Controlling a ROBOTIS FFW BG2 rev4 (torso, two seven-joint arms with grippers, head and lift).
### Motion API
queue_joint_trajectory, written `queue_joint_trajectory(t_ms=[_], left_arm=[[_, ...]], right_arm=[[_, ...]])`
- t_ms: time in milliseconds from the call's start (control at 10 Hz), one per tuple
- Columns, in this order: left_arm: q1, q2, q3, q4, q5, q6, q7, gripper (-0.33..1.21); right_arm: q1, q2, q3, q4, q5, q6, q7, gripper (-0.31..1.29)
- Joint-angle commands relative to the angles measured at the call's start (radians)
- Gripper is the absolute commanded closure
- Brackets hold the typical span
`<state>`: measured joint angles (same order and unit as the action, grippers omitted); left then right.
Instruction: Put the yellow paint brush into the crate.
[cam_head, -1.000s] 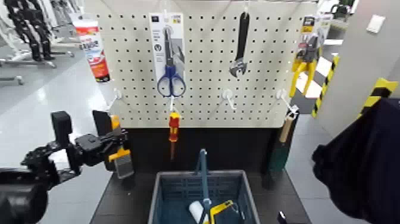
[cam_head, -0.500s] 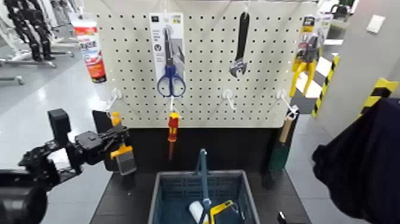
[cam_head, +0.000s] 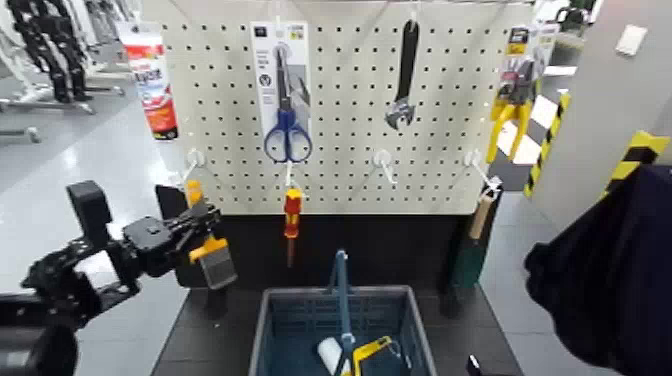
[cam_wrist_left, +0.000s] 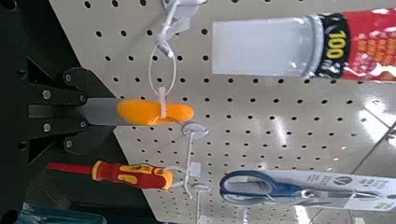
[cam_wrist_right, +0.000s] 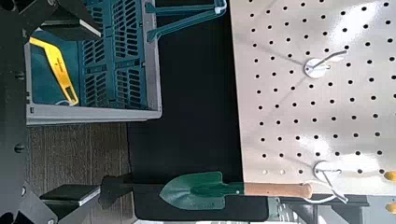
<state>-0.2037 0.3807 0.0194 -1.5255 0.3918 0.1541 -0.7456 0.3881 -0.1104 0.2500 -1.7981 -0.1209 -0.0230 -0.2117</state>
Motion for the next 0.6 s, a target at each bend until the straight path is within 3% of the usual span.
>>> queue_joint_trajectory(t_ms=[100, 600], left_arm=[[0.017, -0.011, 0.022, -0.055, -0.004, 0.012, 0.003, 1.19], [0.059, -0.031, 0.004, -0.190, 0.090, 0.110, 0.054, 1.19]], right_arm=[[-0.002, 0.000, 0.000, 0.000, 0.000, 0.002, 0.000, 0.14], [0.000, 0.000, -0.002, 0.000, -0.005, -0.002, 0.000, 0.14]])
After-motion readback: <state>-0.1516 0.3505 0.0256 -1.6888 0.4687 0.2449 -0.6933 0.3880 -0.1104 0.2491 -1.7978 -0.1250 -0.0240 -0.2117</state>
